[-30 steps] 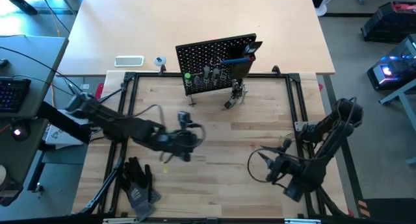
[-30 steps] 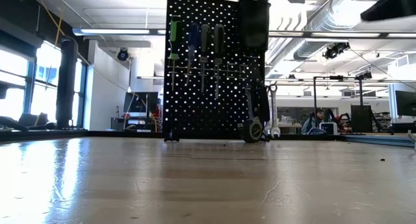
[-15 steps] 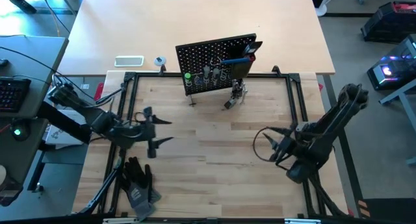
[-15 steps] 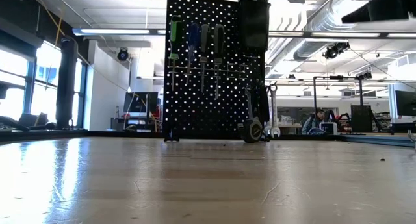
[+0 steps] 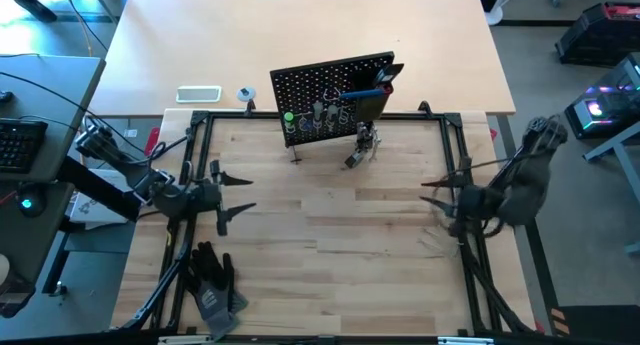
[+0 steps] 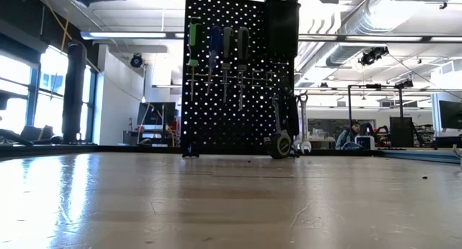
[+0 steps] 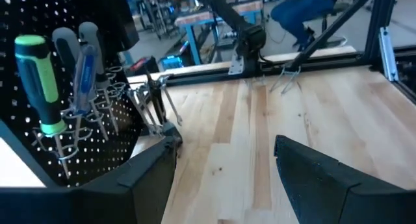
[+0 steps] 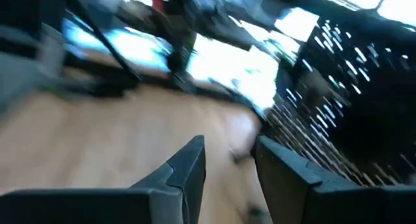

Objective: Hang tools onto peg board
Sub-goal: Return to Home Position

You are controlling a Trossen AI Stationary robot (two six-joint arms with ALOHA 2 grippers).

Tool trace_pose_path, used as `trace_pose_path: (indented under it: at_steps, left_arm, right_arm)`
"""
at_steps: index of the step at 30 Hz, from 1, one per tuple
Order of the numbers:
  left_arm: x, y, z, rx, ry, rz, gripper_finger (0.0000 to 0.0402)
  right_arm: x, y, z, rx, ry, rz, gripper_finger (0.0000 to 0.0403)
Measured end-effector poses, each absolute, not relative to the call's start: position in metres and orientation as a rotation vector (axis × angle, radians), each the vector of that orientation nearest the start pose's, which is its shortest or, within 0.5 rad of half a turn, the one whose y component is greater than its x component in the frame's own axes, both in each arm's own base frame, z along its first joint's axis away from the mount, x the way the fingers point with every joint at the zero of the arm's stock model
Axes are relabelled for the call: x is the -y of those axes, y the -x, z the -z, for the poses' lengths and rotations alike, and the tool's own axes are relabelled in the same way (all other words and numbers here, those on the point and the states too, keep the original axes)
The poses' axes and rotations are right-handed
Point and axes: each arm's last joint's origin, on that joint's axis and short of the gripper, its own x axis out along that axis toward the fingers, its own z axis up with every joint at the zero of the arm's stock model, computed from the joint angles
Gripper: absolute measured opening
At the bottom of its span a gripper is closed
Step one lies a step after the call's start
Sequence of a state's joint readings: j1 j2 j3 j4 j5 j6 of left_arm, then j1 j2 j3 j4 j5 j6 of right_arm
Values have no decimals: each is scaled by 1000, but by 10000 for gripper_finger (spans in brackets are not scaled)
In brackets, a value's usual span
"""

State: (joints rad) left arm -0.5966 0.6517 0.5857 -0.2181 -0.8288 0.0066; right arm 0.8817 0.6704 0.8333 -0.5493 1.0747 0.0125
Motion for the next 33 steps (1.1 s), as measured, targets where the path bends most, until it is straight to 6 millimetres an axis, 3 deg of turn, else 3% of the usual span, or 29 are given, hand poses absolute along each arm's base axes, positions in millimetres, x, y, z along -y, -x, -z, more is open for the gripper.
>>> trace_pose_path:
  at_steps: [5, 8, 21, 33]
  left_arm:
    - [54, -123, -261, -143, -167, -202, 250]
    - [49, -119, -245, -79, -148, -192, 250]
    - [20, -107, -182, 98, -78, -253, 250]
    - [0, -108, -181, 118, -85, -207, 250]
  right_arm:
    - [-57, -85, -358, 24, 325, -16, 128]
    - [-45, -79, -352, 110, 367, -13, 128]
    - [-15, -64, -261, 278, 247, 95, 128]
    - [-7, -90, -200, 209, 144, 151, 128]
